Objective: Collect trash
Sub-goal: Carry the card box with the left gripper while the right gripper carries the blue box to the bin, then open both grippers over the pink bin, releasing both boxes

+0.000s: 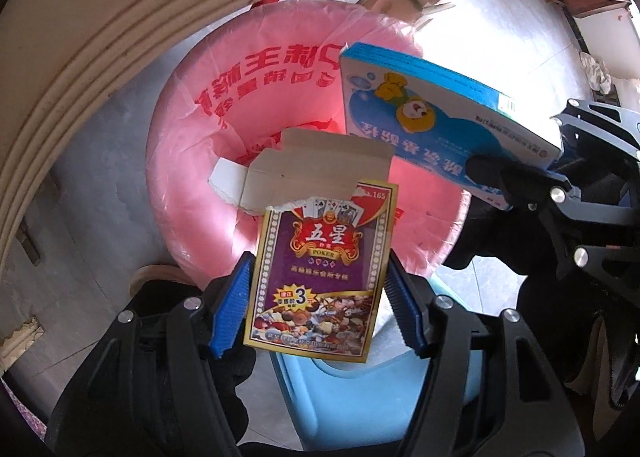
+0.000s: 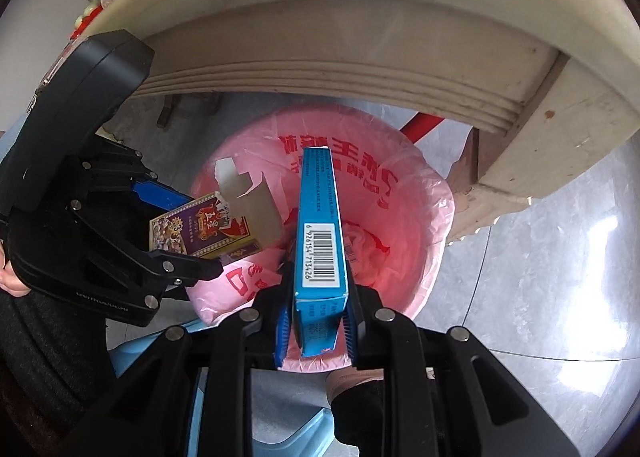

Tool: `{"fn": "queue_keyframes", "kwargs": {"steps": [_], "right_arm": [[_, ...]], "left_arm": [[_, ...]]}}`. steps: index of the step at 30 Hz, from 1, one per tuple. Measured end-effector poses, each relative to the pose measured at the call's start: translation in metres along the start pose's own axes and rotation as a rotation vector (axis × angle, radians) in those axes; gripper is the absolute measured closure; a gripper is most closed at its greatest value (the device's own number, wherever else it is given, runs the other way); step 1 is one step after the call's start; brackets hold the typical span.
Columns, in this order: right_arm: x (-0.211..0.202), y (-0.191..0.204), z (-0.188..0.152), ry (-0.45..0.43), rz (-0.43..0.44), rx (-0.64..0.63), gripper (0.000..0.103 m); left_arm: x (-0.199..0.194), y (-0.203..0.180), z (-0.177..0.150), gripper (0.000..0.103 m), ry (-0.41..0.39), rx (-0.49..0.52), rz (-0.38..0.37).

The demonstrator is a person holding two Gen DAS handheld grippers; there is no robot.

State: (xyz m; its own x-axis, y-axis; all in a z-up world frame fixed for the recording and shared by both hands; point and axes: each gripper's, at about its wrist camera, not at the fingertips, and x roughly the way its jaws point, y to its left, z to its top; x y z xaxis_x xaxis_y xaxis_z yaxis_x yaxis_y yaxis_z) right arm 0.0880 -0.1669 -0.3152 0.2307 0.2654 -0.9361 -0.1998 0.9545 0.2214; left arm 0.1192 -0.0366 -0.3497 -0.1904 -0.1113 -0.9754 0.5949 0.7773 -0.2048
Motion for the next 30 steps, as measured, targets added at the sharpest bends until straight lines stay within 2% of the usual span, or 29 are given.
{"fn": "queue_keyframes", "kwargs": {"steps": [5, 6, 7, 9, 10, 19, 30], "right_arm": [[0.005, -0.005, 0.003, 0.010, 0.015, 0.013, 0.078], [0.006, -0.005, 0.004, 0.009, 0.013, 0.011, 0.073], [0.007, -0.005, 0.004, 0.008, 0.008, 0.010, 0.062], [0.007, -0.004, 0.004, 0.003, 0.006, 0.009, 0.053], [0.008, -0.003, 0.004, 0.004, 0.003, 0.009, 0.051], [0.012, -0.013, 0.000, 0.024, 0.003, 0.032, 0.051], [0.016, -0.009, 0.004, 0.017, 0.003, 0.024, 0.051]], "left_arm": [[0.006, 0.008, 0.004, 0.039, 0.024, -0.034, 0.012], [0.007, 0.010, 0.004, 0.033, 0.026, -0.045, 0.011], [0.007, 0.010, 0.004, 0.030, 0.024, -0.049, 0.011], [0.008, 0.011, 0.006, 0.028, 0.022, -0.044, 0.015], [0.008, 0.011, 0.006, 0.027, 0.024, -0.042, 0.017], [0.010, 0.006, 0.006, 0.025, 0.030, -0.044, 0.028], [0.015, -0.004, 0.004, 0.025, 0.043, 0.002, 0.049]]}}
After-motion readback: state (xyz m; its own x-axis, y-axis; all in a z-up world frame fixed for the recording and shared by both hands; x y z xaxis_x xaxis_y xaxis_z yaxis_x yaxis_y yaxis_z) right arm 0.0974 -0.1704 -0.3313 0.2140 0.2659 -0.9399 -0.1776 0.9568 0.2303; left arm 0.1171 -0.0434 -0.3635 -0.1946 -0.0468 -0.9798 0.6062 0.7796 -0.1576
